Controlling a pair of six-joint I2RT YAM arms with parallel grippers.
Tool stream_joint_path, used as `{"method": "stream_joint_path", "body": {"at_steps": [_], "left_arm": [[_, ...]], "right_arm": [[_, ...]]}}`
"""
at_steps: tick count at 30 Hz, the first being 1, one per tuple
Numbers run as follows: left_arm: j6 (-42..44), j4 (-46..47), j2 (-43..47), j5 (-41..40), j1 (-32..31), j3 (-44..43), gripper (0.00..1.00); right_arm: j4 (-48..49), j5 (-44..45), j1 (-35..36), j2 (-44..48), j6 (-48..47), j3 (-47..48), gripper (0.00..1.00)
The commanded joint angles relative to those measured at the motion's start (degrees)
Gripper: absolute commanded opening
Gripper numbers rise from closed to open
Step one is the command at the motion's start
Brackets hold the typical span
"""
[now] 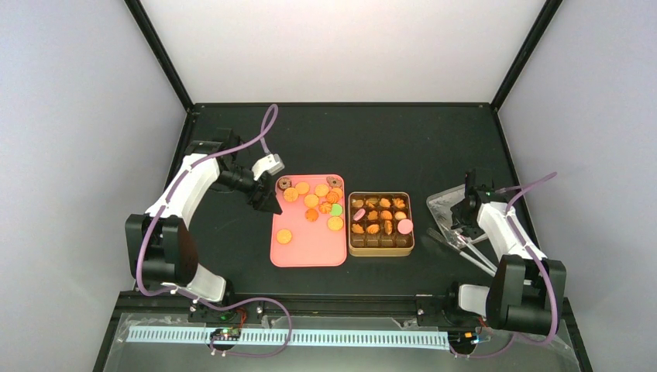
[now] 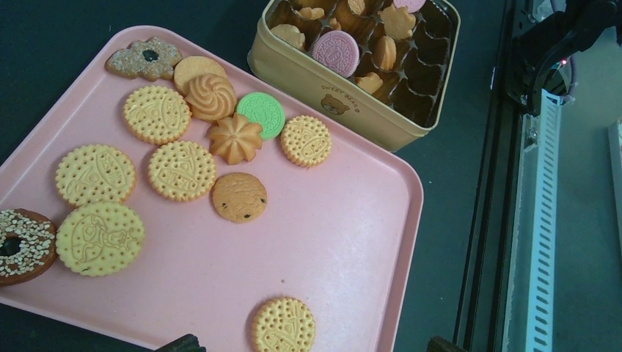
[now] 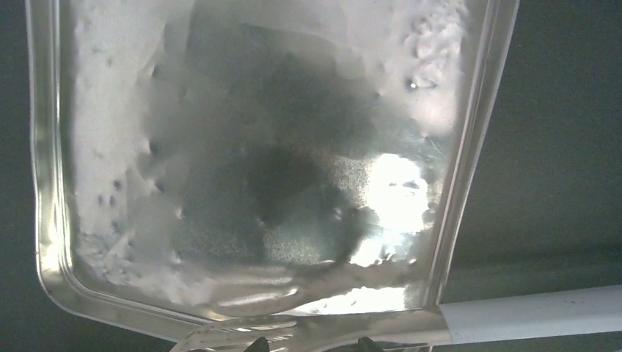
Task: Pack the cookies
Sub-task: Pick up the clamp from the center of the board.
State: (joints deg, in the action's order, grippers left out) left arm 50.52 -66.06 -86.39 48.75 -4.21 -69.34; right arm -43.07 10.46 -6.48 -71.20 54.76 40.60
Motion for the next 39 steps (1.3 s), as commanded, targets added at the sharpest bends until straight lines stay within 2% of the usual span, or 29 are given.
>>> {"method": "stream_joint_path", "body": {"at_steps": [1,11,15,23,30,35,39], "left_arm": [[2.2,-0.6,-0.8,-0.1,-0.1,-0.9,0.81],[3.1,-1.0,-0.7,-0.3,0.0,-0.8,0.81],[3.2,-1.0,-1.2,0.1,0.0,-1.1,0.81],[4.2,-1.5,-1.1,0.1,0.5,-1.1,0.81],[5.2,-2.5,-1.4,-0.1,1.1,-1.9,0.8],[5.4,-2.4,-2.1,0.4,1.2,-1.6,0.8],[5.2,-2.3,-2.5,0.9,1.2,-1.5,0.8]], "right_arm": [[1.0,-2.7,-0.4,-1.4,2.2,-1.2,0.33],[-2.2,-4.3,-0.3,4.9,6.5,0.0,0.36],[-0.8,-6.9,-0.3,6.5,9.8,-2.4,0.38],[0.1,-7.6,-0.4,3.5,16.3,-3.9,0.38],[5.0,-11.7,-0.4,8.5,21.4,-7.3,0.38],[1.3,-8.3,-0.4,12.7,17.2,-4.8,0.38],[1.1,-4.2,-0.3,12.4,4.6,-1.6,0.42]]}}
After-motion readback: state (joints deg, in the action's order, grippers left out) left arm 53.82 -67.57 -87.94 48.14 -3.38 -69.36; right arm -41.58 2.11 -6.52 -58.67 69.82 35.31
